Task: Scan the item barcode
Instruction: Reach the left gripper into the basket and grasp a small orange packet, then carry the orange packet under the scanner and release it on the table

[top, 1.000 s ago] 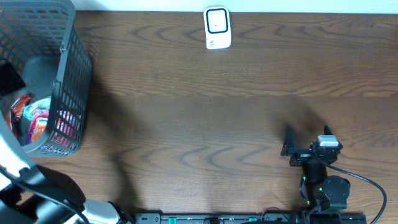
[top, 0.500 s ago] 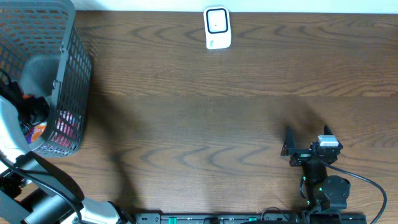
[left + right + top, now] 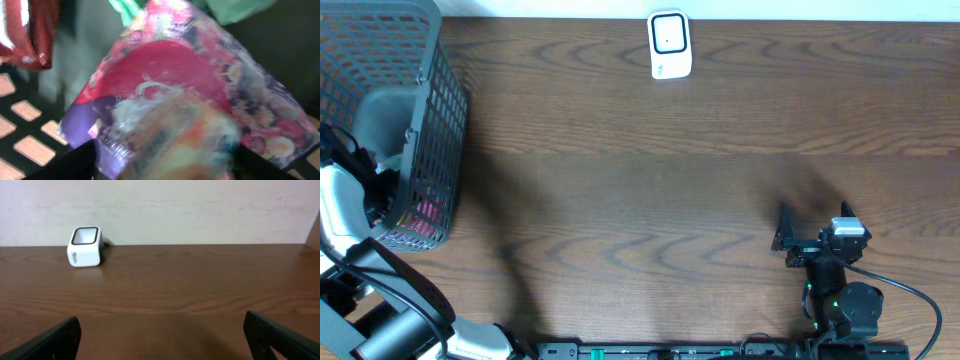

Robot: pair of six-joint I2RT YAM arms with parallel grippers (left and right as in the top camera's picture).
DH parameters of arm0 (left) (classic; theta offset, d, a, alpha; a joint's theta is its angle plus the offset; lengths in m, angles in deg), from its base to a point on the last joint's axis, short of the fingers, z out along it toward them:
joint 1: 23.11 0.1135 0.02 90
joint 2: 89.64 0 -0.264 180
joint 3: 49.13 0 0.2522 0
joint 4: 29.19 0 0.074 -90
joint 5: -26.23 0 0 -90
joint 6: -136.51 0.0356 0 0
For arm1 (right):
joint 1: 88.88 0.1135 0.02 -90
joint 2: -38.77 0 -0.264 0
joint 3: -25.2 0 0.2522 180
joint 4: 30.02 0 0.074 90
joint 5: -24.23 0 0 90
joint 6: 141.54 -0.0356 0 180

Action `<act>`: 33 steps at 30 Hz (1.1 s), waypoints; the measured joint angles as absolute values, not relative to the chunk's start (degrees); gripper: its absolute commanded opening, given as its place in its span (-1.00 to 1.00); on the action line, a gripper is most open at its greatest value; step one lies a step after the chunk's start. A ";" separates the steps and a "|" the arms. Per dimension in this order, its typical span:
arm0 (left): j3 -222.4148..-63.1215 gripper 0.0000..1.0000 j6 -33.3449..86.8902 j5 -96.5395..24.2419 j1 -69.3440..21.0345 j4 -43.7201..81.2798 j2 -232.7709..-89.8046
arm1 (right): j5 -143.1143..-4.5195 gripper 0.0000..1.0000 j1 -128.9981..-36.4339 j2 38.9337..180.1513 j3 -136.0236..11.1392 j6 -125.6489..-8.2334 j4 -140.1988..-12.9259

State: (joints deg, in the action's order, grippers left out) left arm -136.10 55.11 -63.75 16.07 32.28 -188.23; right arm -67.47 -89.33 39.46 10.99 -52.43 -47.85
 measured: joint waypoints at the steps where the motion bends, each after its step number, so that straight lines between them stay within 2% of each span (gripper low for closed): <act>1: -136.04 -0.22 54.98 -63.45 16.05 32.12 -188.23 | -67.47 0.99 -89.33 39.46 10.99 -52.43 -47.85; 3: -135.97 -0.76 55.09 -62.84 16.05 31.93 -188.23 | -67.45 0.99 -89.35 39.46 10.99 -52.43 -47.85; 4: -135.97 -0.85 54.94 -62.62 16.03 31.84 -188.23 | -67.47 0.99 -89.35 39.46 10.99 -52.43 -47.85; 11: -136.15 -0.85 54.54 -62.38 15.99 31.53 -188.16 | -67.47 0.99 -89.35 39.46 10.99 -52.43 -47.85; 16: -140.25 -0.85 49.76 -62.42 16.01 31.49 -186.24 | -67.47 0.98 -89.35 39.46 10.99 -52.43 -47.85; 20: -146.79 -0.86 40.42 -62.40 16.01 28.84 -179.07 | -67.47 0.99 -89.35 39.46 10.99 -52.41 -47.85; 27: -150.46 -0.85 18.83 -60.56 15.79 16.80 -161.78 | -67.45 0.99 -89.35 39.46 10.99 -52.43 -47.83; 30: -150.75 -0.85 14.65 -55.49 13.89 10.44 -157.69 | -67.45 0.98 -89.35 39.46 10.99 -52.43 -47.85; 33: -150.90 -0.85 12.23 -46.64 7.61 3.67 -156.88 | -67.45 0.98 -89.35 39.46 10.99 -52.43 -47.85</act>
State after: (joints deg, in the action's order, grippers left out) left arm -150.90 12.23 -46.64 7.61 3.67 -156.88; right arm -67.45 -89.35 39.46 10.99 -52.43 -47.85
